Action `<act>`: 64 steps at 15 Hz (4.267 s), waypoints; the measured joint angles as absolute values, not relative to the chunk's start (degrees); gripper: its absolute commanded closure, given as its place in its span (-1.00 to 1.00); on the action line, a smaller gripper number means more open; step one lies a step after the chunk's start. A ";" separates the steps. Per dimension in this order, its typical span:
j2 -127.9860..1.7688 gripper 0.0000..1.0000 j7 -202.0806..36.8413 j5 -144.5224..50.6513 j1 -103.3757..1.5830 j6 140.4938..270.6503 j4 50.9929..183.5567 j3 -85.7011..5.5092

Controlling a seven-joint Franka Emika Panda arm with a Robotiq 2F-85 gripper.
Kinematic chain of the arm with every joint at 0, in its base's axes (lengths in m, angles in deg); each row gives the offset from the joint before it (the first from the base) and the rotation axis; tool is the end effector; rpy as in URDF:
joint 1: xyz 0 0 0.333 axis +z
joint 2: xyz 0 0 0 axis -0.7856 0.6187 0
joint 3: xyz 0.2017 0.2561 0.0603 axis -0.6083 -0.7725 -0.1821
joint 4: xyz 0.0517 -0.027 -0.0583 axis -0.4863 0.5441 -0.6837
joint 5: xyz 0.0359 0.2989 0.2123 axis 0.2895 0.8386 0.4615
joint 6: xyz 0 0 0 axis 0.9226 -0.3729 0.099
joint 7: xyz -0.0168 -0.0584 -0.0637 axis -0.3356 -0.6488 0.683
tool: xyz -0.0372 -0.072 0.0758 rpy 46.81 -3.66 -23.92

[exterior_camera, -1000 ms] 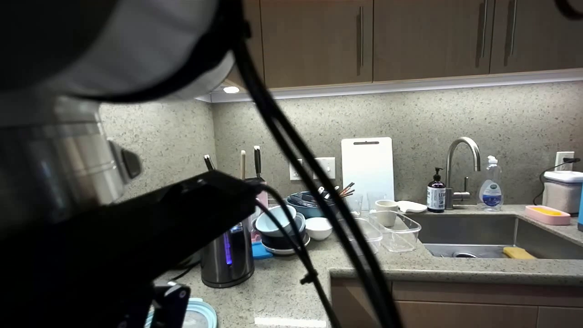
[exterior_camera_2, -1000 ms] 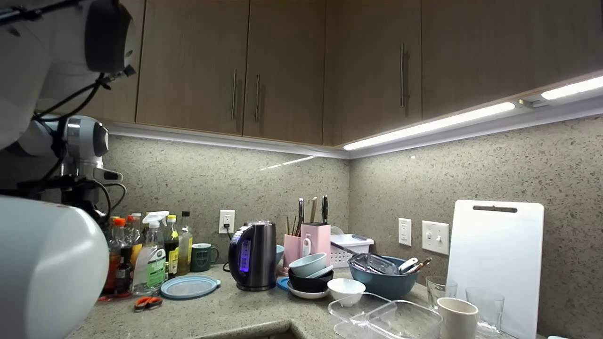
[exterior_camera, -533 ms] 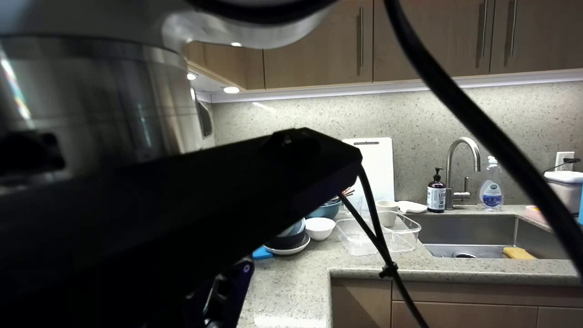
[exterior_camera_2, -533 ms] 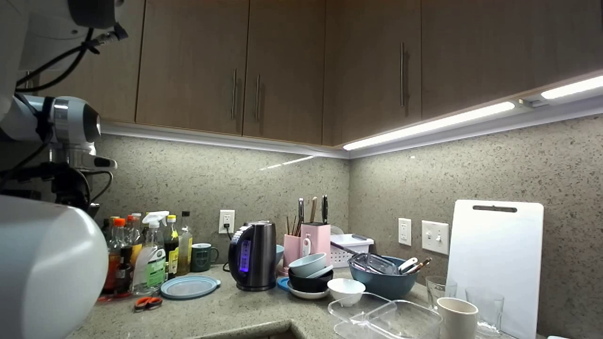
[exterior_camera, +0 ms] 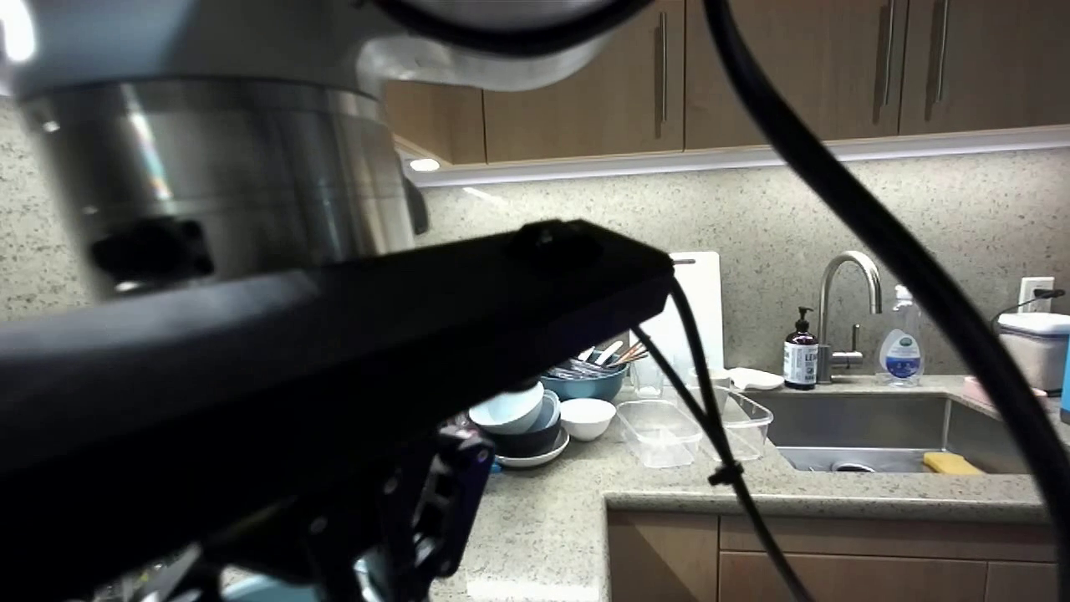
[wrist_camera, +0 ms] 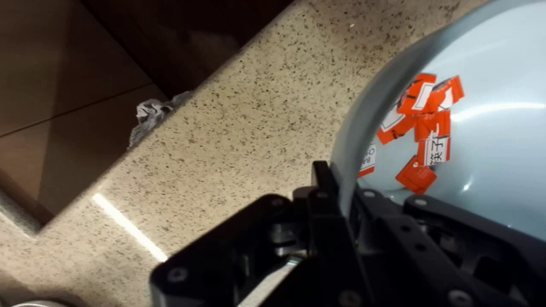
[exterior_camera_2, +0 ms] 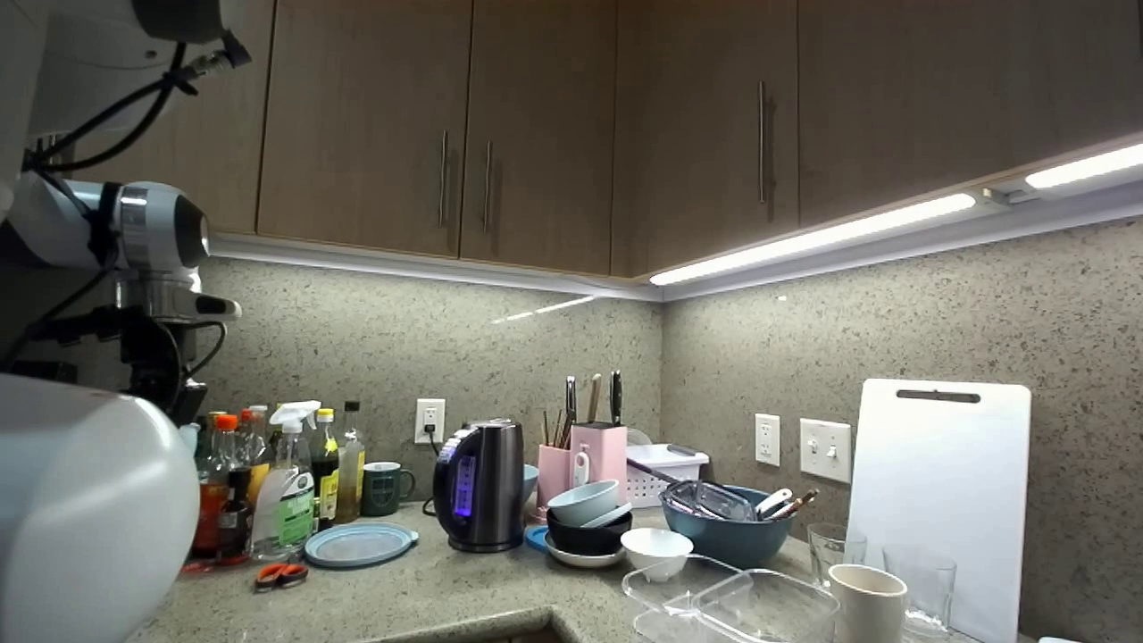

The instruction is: Move the bowl into the sink

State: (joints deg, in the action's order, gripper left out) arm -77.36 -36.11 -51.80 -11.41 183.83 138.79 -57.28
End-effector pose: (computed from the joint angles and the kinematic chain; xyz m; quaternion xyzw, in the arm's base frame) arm 0.3260 0.4245 0.4620 0.9967 0.0498 0.0284 0.0575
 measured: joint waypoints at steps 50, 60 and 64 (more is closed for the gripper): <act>-130.07 0.89 22.62 -31.94 -53.01 202.56 185.98 -69.07; -132.81 0.93 24.25 -33.10 -56.02 199.17 184.66 -60.55; -138.33 0.93 23.45 -36.77 -62.83 193.37 183.39 -49.11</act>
